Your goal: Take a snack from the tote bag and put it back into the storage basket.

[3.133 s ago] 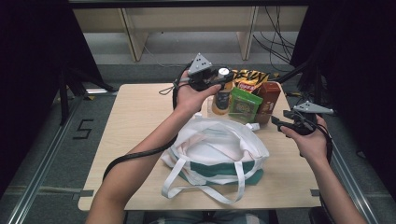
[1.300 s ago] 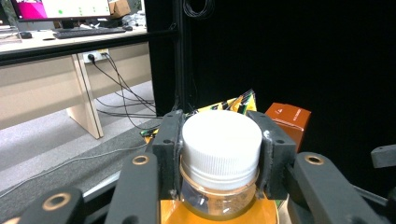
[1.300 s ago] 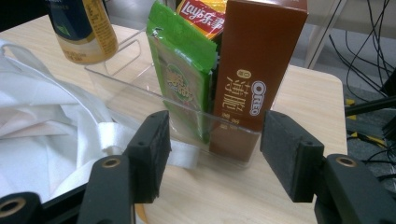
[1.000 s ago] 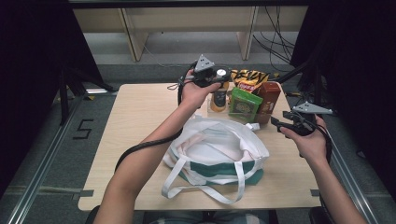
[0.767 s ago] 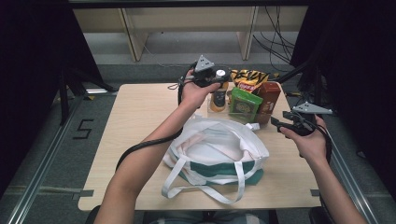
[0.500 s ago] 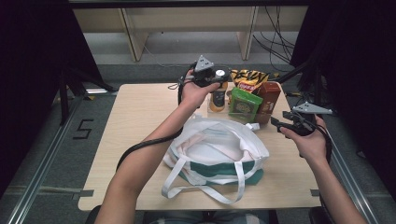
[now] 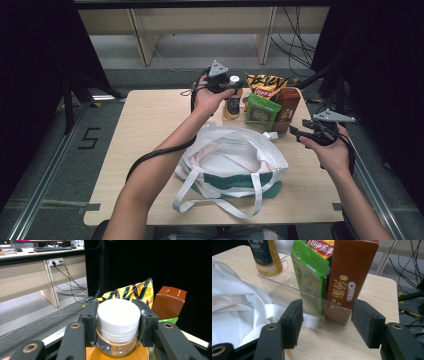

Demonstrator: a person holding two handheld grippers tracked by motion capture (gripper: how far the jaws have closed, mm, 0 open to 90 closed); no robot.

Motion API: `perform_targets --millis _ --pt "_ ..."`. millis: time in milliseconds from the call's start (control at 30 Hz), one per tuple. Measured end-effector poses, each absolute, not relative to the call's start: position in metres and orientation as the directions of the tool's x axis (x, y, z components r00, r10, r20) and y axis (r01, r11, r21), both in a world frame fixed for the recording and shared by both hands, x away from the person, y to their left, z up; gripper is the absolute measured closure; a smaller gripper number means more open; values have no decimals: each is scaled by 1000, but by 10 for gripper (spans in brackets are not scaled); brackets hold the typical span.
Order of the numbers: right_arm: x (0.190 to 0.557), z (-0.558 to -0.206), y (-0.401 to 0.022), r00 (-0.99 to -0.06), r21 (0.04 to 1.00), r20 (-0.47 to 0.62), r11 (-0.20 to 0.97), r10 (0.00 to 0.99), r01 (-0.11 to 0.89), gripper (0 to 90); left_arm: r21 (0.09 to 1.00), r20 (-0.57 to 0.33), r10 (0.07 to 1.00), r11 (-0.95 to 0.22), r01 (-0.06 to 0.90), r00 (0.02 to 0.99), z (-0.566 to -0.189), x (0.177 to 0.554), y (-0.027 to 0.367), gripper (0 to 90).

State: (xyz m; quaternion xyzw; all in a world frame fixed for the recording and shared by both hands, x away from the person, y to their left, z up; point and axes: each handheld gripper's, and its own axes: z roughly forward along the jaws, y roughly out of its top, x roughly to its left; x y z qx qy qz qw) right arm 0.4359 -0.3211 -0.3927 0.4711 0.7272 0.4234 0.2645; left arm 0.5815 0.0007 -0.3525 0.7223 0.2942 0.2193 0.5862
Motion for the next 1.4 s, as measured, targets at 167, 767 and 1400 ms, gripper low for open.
perform_targets --millis 167,767,1400 --pt "436 -392 -321 -420 863 8 206 907 462 432 975 -29 682 -142 171 731 -354 583 0 586" --pt "436 -393 -321 -409 876 11 189 913 445 432 970 -31 685 -154 186 727 -358 587 -5 586" --pt "438 -395 -322 -436 867 -1 219 900 448 432 960 -30 690 -183 214 723 -370 591 -9 586"
